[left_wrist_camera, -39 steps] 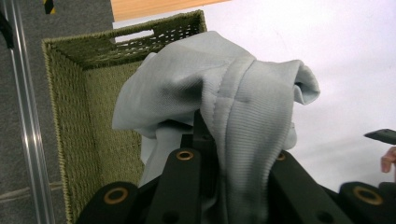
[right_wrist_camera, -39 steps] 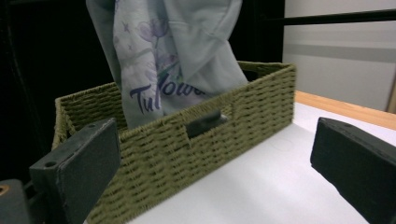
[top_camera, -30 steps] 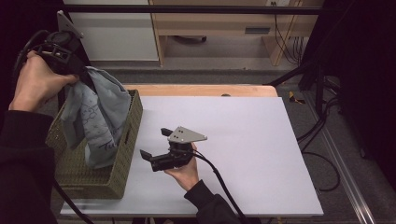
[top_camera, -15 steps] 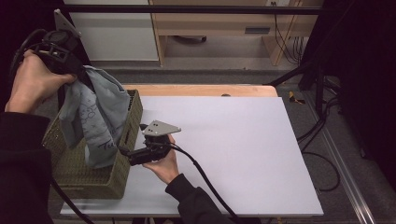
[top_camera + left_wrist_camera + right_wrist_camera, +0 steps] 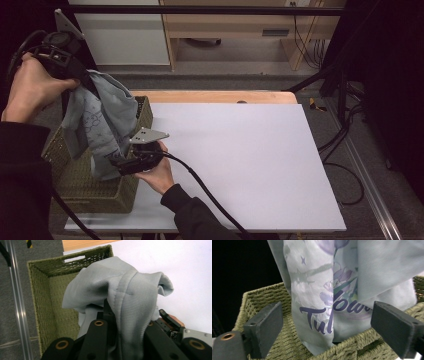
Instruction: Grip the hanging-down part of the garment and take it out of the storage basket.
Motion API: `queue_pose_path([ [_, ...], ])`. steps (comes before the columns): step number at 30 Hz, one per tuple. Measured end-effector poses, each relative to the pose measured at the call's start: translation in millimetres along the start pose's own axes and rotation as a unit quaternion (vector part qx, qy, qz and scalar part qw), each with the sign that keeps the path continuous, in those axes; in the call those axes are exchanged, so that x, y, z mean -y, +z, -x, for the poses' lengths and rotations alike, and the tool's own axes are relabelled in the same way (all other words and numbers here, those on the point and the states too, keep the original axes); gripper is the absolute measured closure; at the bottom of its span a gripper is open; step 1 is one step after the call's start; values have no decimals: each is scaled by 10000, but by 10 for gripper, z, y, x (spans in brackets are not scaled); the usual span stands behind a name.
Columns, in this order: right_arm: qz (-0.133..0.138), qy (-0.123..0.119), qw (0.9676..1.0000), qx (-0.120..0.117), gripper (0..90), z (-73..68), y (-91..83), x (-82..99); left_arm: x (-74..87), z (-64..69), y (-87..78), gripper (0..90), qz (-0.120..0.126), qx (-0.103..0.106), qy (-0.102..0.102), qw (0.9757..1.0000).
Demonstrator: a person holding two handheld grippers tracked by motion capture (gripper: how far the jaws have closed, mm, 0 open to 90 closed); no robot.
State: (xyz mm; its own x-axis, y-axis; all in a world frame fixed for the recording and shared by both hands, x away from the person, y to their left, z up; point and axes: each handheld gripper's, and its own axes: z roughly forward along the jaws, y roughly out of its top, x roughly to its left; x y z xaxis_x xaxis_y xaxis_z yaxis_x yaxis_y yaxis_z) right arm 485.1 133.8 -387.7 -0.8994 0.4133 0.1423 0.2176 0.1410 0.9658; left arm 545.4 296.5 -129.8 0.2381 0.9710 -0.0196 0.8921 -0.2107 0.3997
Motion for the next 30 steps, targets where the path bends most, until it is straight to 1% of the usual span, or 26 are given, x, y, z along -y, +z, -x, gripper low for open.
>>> queue_pose_path([
  [3,-34,-53,10000,32,137,11,66,33,-2,-7,7,818,-16,26,18,10000],
  [4,-87,-19,9999,65,145,5,83,43,-3,-5,11,818,-12,20,20,10000],
  [7,-171,-48,9998,97,163,10,127,59,-8,1,16,818,-13,18,34,10000],
  [8,-186,-38,9998,91,184,9,143,62,-9,4,18,818,-28,18,35,10000],
  [10,-247,-102,9996,84,219,18,171,66,-11,12,21,818,-19,20,41,10000],
  [11,-266,-59,9996,97,241,13,184,66,-14,17,24,818,-23,11,45,10000],
  [13,-294,-100,9995,106,296,15,212,75,-15,25,26,818,-26,10,62,10000],
  [14,-323,-118,9994,90,379,5,232,81,-14,29,27,818,-15,21,70,10000],
  [15,-323,-118,9994,90,379,5,232,81,-14,29,28,818,-13,26,75,10000],
  [16,-327,-139,9994,48,426,8,240,83,-14,26,29,818,-20,19,77,10000],
  [17,-410,-109,9991,-3,536,2,248,81,-14,24,32,818,-9,5,70,10000],
  [18,-410,-109,9991,-3,536,2,248,81,-13,23,31,818,-9,12,71,10000],
  [19,-445,-102,9990,-21,595,-4,254,79,-11,22,32,818,-12,28,70,10000],
  [20,-473,-143,9988,-34,665,-5,255,75,-8,21,31,818,-8,11,65,10000],
  [21,-505,-141,9986,-77,714,-2,252,70,-6,20,29,818,5,17,75,10000],
  [22,-538,-129,9984,-111,788,2,242,65,-4,18,28,818,3,25,72,10000],
  [24,-573,-29,9982,-191,863,10,218,53,1,13,19,819,20,17,57,10000],
  [26,-640,5,9977,-229,879,11,176,31,7,9,7,818,39,18,62,10000],
  [28,-635,-31,9976,-265,885,30,128,7,15,6,-8,819,76,7,49,10000],
  [29,-629,-31,9977,-263,886,37,103,-4,23,2,-19,819,117,5,5,9999],
  [30,-609,-34,9977,-278,887,51,59,-20,31,-10,-38,819,115,-18,24,9999],
])
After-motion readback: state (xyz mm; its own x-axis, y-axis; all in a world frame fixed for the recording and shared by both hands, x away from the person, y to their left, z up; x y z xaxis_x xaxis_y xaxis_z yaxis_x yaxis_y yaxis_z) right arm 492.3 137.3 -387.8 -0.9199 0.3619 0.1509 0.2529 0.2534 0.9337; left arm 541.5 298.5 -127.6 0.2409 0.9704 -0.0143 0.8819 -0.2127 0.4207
